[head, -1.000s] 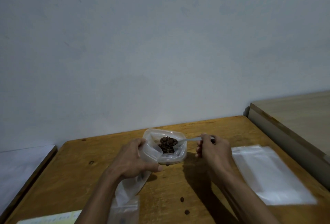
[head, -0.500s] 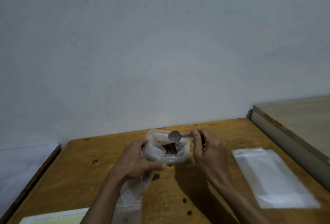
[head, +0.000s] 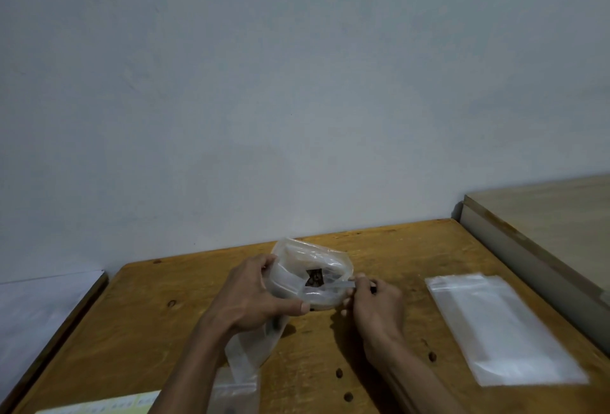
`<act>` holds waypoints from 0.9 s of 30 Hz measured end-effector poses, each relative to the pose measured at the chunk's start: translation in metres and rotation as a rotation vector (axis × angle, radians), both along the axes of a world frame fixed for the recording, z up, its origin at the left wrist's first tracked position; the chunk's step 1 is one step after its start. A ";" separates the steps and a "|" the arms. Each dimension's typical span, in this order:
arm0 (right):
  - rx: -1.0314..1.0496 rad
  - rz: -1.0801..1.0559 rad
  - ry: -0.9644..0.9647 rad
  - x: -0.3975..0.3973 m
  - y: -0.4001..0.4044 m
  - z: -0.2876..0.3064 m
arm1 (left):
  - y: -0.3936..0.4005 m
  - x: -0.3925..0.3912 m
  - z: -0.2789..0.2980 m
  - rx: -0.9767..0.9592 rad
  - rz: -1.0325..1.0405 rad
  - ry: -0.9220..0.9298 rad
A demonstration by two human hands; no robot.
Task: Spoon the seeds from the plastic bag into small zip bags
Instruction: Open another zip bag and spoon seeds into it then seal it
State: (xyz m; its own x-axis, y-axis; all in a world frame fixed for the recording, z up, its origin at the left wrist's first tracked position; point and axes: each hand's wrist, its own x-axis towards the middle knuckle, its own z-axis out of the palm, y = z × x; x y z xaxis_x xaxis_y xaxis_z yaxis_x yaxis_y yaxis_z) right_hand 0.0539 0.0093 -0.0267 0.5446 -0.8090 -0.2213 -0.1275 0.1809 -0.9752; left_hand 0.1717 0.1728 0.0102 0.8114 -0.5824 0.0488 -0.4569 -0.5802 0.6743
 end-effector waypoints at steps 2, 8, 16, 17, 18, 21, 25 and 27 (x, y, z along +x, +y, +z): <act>0.029 -0.003 -0.034 -0.002 -0.005 0.005 | 0.003 0.002 -0.002 0.042 0.011 0.012; 0.025 -0.012 -0.092 -0.010 -0.021 0.024 | 0.006 0.004 -0.005 0.057 0.027 0.045; -0.232 0.074 -0.180 -0.024 -0.021 0.057 | 0.003 -0.002 -0.003 0.058 0.040 0.026; -0.323 0.122 -0.164 -0.024 -0.017 0.058 | 0.003 -0.003 -0.002 0.053 0.045 0.019; -0.427 0.173 -0.141 -0.023 -0.013 0.058 | 0.002 -0.003 -0.002 0.050 0.047 0.015; -0.769 0.218 -0.140 -0.020 -0.001 0.056 | 0.002 -0.005 0.000 0.063 0.037 0.026; -0.846 0.041 -0.225 -0.015 -0.006 0.048 | 0.006 -0.006 0.002 0.032 0.070 0.021; -0.808 -0.007 -0.198 -0.012 -0.013 0.041 | 0.008 -0.007 0.004 0.009 0.069 0.014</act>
State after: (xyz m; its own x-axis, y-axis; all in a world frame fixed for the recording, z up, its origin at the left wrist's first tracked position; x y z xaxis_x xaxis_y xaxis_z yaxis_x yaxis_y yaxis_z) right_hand 0.0420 -0.0038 0.0147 0.5072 -0.6807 0.5286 0.0584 -0.5848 -0.8091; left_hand 0.1647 0.1812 0.0141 0.8501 -0.5256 0.0324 -0.4065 -0.6159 0.6749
